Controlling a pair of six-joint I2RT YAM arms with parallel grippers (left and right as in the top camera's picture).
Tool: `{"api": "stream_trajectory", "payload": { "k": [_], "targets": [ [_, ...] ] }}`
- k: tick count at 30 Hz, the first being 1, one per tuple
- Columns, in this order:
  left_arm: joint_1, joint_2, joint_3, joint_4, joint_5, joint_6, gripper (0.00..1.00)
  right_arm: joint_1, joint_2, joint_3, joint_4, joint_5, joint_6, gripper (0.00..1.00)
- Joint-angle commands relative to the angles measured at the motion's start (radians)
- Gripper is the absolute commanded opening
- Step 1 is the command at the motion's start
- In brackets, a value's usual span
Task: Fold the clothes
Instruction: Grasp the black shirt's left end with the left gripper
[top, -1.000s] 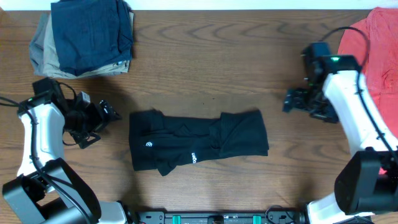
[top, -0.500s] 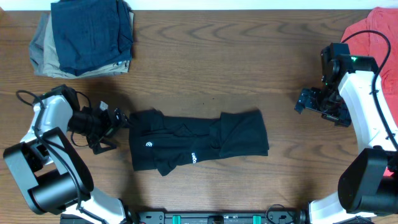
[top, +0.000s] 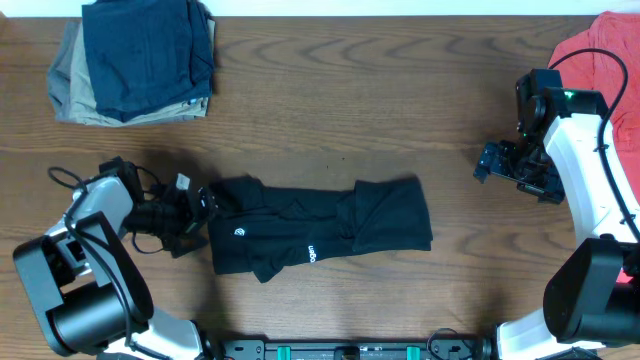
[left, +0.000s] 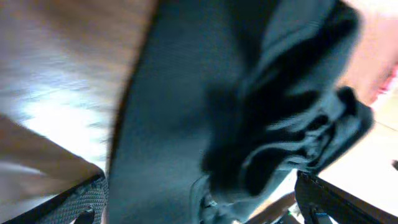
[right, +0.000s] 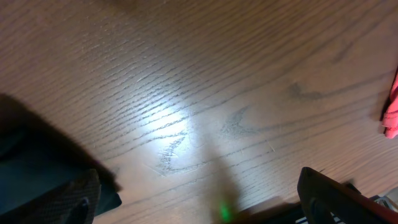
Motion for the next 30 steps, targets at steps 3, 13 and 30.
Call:
{"api": "stream_trajectory", "payload": {
  "k": [3, 13, 30],
  "targets": [
    [-0.055, 0.055, -0.095, 0.079, -0.003, 0.064, 0.98, 0.003, 0.005, 0.013, 0.000, 0.010, -0.009, 0.99],
    [-0.131, 0.055, -0.101, 0.101, -0.038, 0.072, 0.84, 0.003, 0.005, 0.013, 0.000, 0.010, -0.009, 0.99],
    [-0.130, 0.055, -0.066, 0.105, -0.308, -0.067, 0.71, 0.003, 0.005, 0.013, 0.000, 0.010, -0.009, 0.99]
  ]
}}
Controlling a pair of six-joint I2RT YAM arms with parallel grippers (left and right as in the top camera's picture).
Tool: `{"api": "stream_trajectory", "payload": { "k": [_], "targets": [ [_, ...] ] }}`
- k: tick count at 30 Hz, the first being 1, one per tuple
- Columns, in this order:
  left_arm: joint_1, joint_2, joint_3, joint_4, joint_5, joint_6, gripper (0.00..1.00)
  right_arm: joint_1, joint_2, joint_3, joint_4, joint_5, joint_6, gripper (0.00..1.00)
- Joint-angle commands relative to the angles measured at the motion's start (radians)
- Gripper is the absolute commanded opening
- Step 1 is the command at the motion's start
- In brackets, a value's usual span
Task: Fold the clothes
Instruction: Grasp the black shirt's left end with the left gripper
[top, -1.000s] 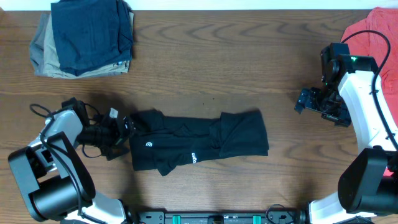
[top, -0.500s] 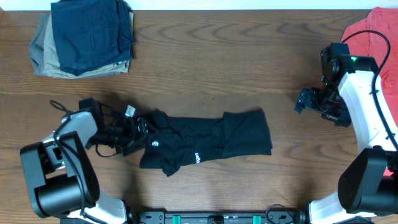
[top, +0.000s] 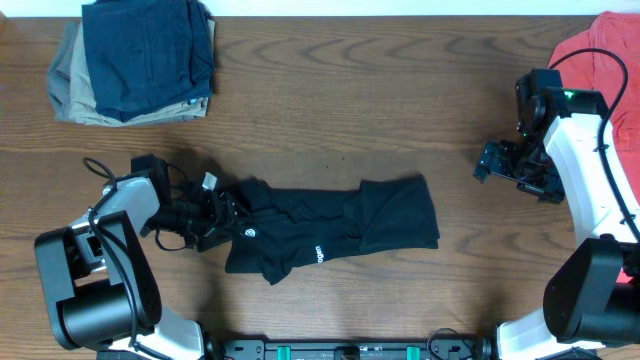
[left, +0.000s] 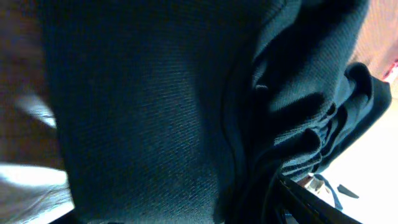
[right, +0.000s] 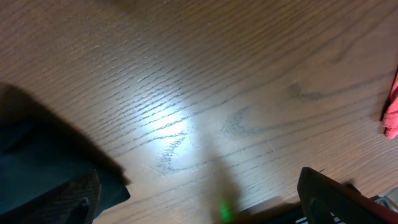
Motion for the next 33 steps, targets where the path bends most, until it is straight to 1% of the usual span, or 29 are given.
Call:
{"api": "stream_trajectory", "payload": {
  "k": [1, 3, 7, 9, 10, 12, 17, 21, 25, 31, 33],
  "targets": [
    [0.006, 0.055, -0.026, 0.031, -0.312, -0.008, 0.71, 0.003, 0.005, 0.013, 0.000, 0.011, -0.009, 0.99],
    [0.006, 0.055, -0.026, 0.031, -0.333, -0.013, 0.74, 0.003, 0.005, 0.013, 0.000, 0.011, -0.009, 0.99],
    [0.008, 0.055, -0.006, 0.018, -0.463, -0.099, 0.79, 0.003, 0.005, 0.013, 0.000, 0.010, -0.009, 0.99],
    [0.011, 0.053, 0.013, 0.000, -0.488, -0.120, 0.81, 0.003, 0.005, 0.013, 0.000, 0.010, -0.009, 0.99],
    [0.016, 0.051, 0.025, -0.010, -0.494, -0.125, 0.84, 0.003, 0.005, 0.013, 0.000, 0.010, -0.009, 0.99],
    [0.026, 0.050, 0.051, -0.027, -0.516, -0.159, 0.86, 0.003, 0.005, 0.013, 0.000, 0.011, -0.009, 0.99],
    [0.042, 0.047, 0.093, -0.023, -0.516, -0.161, 0.86, 0.003, 0.005, 0.013, 0.000, 0.010, -0.009, 0.99],
    [0.036, 0.047, 0.085, -0.008, -0.459, -0.134, 0.85, 0.003, 0.005, 0.013, 0.000, 0.010, -0.009, 0.99],
    [0.018, 0.047, 0.059, 0.005, -0.305, -0.061, 0.85, 0.003, 0.005, 0.013, 0.000, 0.010, -0.009, 0.99],
    [-0.019, 0.047, 0.035, 0.004, -0.281, -0.044, 0.85, 0.003, 0.005, 0.013, 0.000, 0.011, -0.009, 0.99],
    [-0.032, 0.047, 0.023, 0.004, -0.229, 0.001, 0.86, 0.003, 0.005, 0.013, 0.000, 0.010, -0.009, 0.99]
  ]
}}
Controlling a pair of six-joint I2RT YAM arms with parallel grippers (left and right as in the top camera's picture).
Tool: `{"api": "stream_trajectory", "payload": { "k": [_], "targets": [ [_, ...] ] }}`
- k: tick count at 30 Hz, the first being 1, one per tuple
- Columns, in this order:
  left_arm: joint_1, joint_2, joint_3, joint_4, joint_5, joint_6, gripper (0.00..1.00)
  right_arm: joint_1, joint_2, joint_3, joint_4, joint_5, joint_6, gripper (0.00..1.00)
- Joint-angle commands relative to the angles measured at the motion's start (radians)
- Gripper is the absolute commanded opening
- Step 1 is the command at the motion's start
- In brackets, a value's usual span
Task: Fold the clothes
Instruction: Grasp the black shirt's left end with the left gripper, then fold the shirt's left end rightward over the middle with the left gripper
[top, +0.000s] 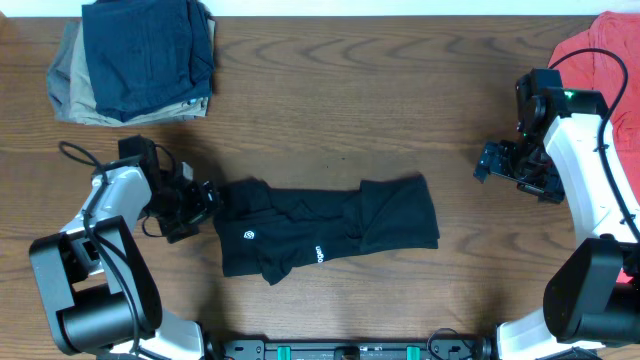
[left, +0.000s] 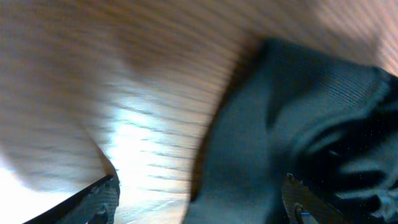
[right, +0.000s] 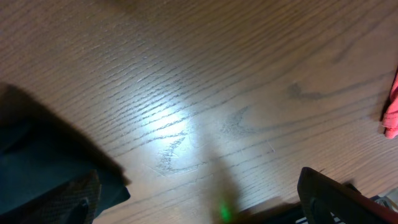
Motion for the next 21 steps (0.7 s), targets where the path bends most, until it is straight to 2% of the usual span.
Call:
{"api": "stream_trajectory", "payload": {
  "k": [1, 17, 21],
  "targets": [
    [-0.032, 0.067, -0.083, 0.018, 0.088, 0.089, 0.85, 0.003, 0.005, 0.013, 0.000, 0.010, -0.009, 0.99],
    [-0.043, 0.067, -0.107, -0.035, 0.109, 0.166, 0.84, 0.003, 0.005, 0.013, 0.000, 0.011, -0.009, 0.99],
    [-0.043, 0.067, -0.107, -0.036, 0.108, 0.168, 0.77, 0.003, 0.005, 0.013, 0.000, 0.011, -0.009, 0.99]
  ]
}}
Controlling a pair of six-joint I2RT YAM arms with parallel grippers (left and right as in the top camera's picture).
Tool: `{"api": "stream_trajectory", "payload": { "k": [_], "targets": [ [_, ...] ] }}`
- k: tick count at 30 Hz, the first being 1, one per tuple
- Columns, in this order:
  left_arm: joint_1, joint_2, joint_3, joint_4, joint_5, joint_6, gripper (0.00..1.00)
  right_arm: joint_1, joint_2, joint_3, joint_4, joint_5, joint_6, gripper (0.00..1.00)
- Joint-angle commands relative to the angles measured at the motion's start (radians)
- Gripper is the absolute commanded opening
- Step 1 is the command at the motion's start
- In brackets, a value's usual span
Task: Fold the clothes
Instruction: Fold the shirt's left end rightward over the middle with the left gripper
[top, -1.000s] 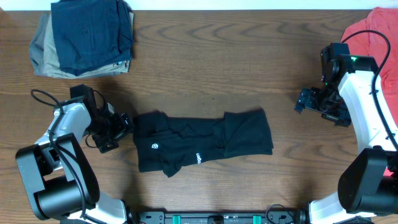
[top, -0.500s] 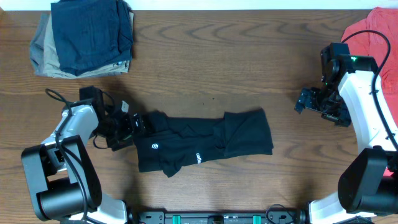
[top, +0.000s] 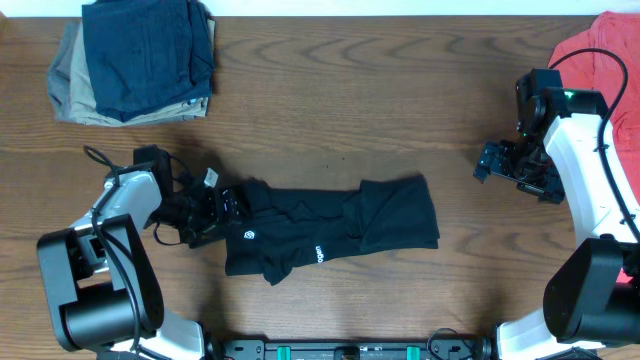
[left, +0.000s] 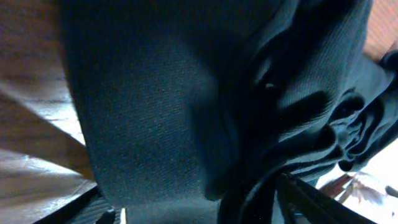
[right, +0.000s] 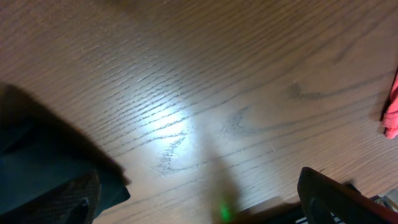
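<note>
A black garment (top: 330, 232), folded into a long creased strip, lies across the middle of the wooden table (top: 330, 110). My left gripper (top: 214, 206) is low at the strip's left end. Its wrist view is filled with the black fabric (left: 161, 99), which runs between the wide-apart fingers (left: 99, 214), so my left gripper (left: 193, 211) is open around the cloth. My right gripper (top: 497, 163) hangs open over bare wood to the right of the garment. In its own view my right gripper (right: 205, 202) holds nothing, and a corner of the black garment (right: 37, 168) shows at the left.
A stack of folded clothes (top: 135, 60), dark blue on tan, sits at the far left corner. A red garment (top: 605, 45) lies bunched at the far right corner, and its red edge (right: 392, 106) shows in the right wrist view.
My left gripper was just off the garment's left end over bare wood. Now it is further right, with the fabric between its open fingers. The right arm has not moved.
My left gripper stood at the garment's left end with cloth before it. Then it was further right, and the whole garment lay shifted slightly right. Then it was drawn back off the cloth. Now it is in the fabric again. The right gripper stayed open and still.
</note>
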Motion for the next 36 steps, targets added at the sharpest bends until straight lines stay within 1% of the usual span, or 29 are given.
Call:
{"api": "stream_trajectory", "payload": {
  "k": [1, 6, 8, 11, 14, 16, 17, 18, 19, 20, 21, 25, 28, 32, 36],
  "targets": [
    [-0.010, 0.061, -0.052, -0.001, -0.087, 0.024, 0.76, 0.003, 0.005, 0.013, 0.000, 0.010, -0.009, 0.99],
    [-0.010, 0.061, -0.052, -0.016, -0.087, 0.024, 0.74, 0.003, 0.005, 0.013, 0.000, 0.010, -0.009, 0.99],
    [-0.010, 0.061, -0.052, -0.016, -0.087, 0.030, 0.70, 0.003, 0.005, 0.013, 0.000, 0.010, -0.009, 0.99],
    [-0.010, 0.061, -0.052, -0.017, -0.088, 0.031, 0.67, 0.003, 0.005, 0.013, 0.000, 0.010, -0.009, 0.99],
    [-0.010, 0.061, -0.052, -0.017, -0.087, 0.031, 0.60, 0.003, 0.005, 0.013, 0.000, 0.010, -0.009, 0.99],
    [-0.010, 0.061, -0.052, -0.019, -0.088, 0.031, 0.49, 0.003, 0.005, 0.013, 0.000, 0.010, -0.009, 0.99],
    [-0.011, 0.061, -0.052, -0.020, -0.088, 0.031, 0.41, 0.003, 0.005, 0.013, 0.000, 0.011, -0.009, 0.99],
    [-0.011, 0.061, -0.052, -0.021, -0.088, 0.031, 0.30, 0.003, 0.005, 0.013, 0.000, 0.010, -0.009, 0.99],
    [-0.011, 0.061, -0.051, -0.021, -0.088, 0.031, 0.22, 0.003, 0.005, 0.013, 0.000, 0.010, -0.009, 0.99],
    [-0.011, 0.061, -0.051, -0.020, -0.088, 0.031, 0.10, 0.003, 0.005, 0.013, 0.000, 0.010, -0.009, 0.99],
    [-0.011, 0.061, -0.051, -0.020, -0.088, 0.031, 0.06, 0.003, 0.005, 0.013, 0.000, 0.010, -0.009, 0.99],
    [-0.010, 0.060, -0.042, -0.022, -0.116, 0.000, 0.06, 0.003, 0.005, 0.013, 0.000, 0.011, -0.009, 0.99],
    [-0.010, 0.060, -0.012, -0.044, -0.205, -0.075, 0.06, 0.003, 0.005, 0.013, 0.000, 0.010, -0.009, 0.99],
    [-0.010, 0.060, 0.072, -0.127, -0.355, -0.193, 0.06, 0.003, 0.005, 0.013, 0.000, 0.011, -0.009, 0.99],
    [-0.010, 0.050, 0.192, -0.252, -0.439, -0.259, 0.06, 0.003, 0.005, 0.013, 0.000, 0.010, -0.009, 0.99]
  ]
}}
